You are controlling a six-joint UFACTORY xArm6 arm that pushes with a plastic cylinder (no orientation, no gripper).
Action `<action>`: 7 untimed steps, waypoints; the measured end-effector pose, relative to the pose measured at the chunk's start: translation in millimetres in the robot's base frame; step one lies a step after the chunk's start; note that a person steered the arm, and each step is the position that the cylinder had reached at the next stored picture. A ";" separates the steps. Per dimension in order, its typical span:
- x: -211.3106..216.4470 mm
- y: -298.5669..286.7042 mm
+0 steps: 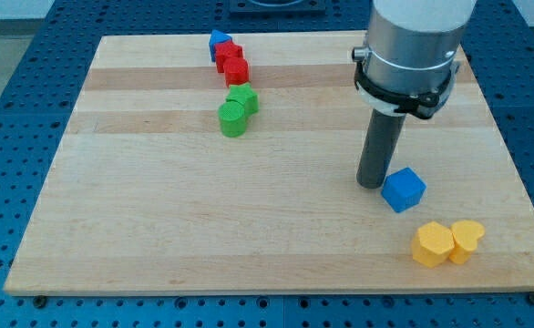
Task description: Push the blue cube into the yellow blocks
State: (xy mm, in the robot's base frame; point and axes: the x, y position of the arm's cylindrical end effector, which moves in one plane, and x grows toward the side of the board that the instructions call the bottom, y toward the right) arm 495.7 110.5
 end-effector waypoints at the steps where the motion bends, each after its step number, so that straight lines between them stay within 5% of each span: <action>1: 2.7 22.2; 7: 16.0 73.4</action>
State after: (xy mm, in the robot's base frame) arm 511.7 183.9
